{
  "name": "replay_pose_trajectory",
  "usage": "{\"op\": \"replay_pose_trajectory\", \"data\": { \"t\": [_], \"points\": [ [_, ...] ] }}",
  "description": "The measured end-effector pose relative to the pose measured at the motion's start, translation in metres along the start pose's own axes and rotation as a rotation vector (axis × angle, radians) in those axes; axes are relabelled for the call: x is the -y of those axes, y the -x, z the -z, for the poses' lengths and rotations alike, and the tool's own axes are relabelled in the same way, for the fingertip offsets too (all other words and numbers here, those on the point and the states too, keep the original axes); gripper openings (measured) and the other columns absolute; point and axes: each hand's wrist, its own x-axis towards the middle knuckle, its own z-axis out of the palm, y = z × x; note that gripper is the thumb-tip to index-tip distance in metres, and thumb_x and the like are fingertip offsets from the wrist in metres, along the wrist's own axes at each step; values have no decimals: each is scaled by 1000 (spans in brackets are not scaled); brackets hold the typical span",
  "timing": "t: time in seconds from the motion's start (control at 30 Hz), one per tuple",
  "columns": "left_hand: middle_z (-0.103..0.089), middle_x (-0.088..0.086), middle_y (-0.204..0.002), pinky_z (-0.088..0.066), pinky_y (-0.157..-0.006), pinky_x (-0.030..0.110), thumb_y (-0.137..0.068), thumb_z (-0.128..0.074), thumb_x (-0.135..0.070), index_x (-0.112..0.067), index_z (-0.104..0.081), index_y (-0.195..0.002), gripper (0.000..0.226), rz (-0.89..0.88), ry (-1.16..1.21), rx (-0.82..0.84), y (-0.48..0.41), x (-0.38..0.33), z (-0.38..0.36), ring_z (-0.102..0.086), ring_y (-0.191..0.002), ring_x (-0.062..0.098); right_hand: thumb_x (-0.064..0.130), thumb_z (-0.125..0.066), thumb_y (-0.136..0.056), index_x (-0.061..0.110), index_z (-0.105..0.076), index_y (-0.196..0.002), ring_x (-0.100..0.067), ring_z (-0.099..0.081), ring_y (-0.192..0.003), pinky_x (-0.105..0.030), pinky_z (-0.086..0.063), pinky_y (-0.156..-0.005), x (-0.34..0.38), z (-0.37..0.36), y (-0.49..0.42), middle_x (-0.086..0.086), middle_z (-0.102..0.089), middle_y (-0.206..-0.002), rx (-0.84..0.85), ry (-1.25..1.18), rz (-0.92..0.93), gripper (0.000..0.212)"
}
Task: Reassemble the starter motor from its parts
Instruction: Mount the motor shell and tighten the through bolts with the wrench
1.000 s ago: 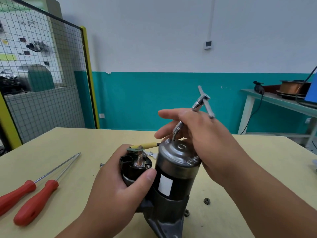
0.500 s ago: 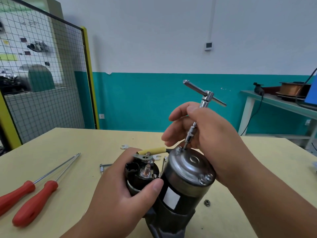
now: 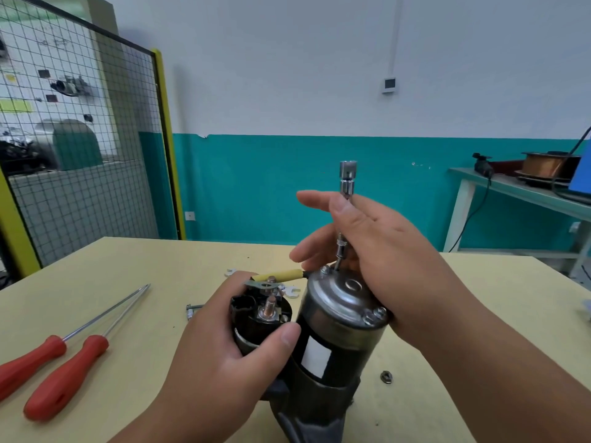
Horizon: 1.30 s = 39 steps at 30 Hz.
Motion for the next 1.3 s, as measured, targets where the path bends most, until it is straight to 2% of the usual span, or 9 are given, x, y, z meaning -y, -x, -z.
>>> {"op": "replay_pose_trajectory", "data": {
  "t": [0.2,0.43,0.6,0.8,0.9,1.0,1.1,1.2,1.3],
  "points": [
    [-75,-15,-91,-50,-70,30,-65,-64,-66,-48,-66,-102,42,8,17,-15,0,2,0,-72,-89,5,46,-36,-94,29,-75,-111,-26,-74,-89,-45,-55,-85,-3,-1,0,-8,-80,-91,-47,-156,-11,46],
    [-75,-18,-89,-52,-71,37,-64,-63,-67,-52,-66,-100,38,38,20,-34,-2,4,-1,-71,-87,4,38,-54,-106,30,-78,-98,-16,-72,-78,-23,-55,-69,-4,-3,-1,-3,-78,-85,-109,-24,35,27],
    [-76,-13,-87,-64,-71,60,-66,-66,-64,-46,-68,-102,40,66,50,-44,-2,6,-1,-74,-80,9,37,-41,-110,30,-76,-104,-19,-75,-87,-36,-56,-80,-6,-5,0,-1,-79,-89,-132,-55,-46,36],
    [-75,-17,-86,-55,-68,37,-65,-64,-65,-51,-66,-99,37,41,34,-38,-2,5,-1,-72,-82,4,44,-60,-102,33,-81,-93,-1,-66,-68,-28,-48,-71,-3,-2,-2,12,-76,-80,-213,124,-3,26],
    [-75,-16,-85,-62,-69,47,-65,-66,-64,-49,-67,-98,37,53,49,-35,-2,5,-2,-72,-79,5,54,-63,-95,35,-80,-88,-4,-65,-64,-26,-42,-63,-1,4,-3,17,-74,-75,-233,257,43,27],
    [-75,-16,-87,-64,-70,52,-65,-66,-64,-49,-68,-100,39,60,51,-31,-1,7,-1,-73,-80,4,44,-62,-101,27,-78,-91,-1,-58,-52,-28,-35,-62,0,9,-4,21,-59,-52,-162,210,3,26],
    [-76,-15,-87,-65,-68,51,-65,-66,-64,-49,-68,-100,39,63,65,-21,-1,7,0,-73,-80,6,32,-59,-97,36,-77,-96,-5,-55,-59,-34,-43,-65,5,18,-6,13,-60,-62,-74,226,-28,19],
    [-76,-18,-89,-64,-66,31,-64,-65,-64,-52,-67,-101,39,43,54,-24,-2,9,0,-73,-82,3,19,-57,-103,35,-78,-95,-7,-61,-62,-30,-48,-60,11,27,-4,8,-67,-70,-4,262,-30,28],
    [-75,-18,-87,-58,-62,20,-64,-64,-64,-51,-67,-97,35,32,44,-30,-2,8,-1,-72,-83,2,27,-66,-99,25,-78,-88,-3,-59,-57,-17,-46,-53,11,27,-4,8,-69,-66,-47,312,12,16]
  ]
}}
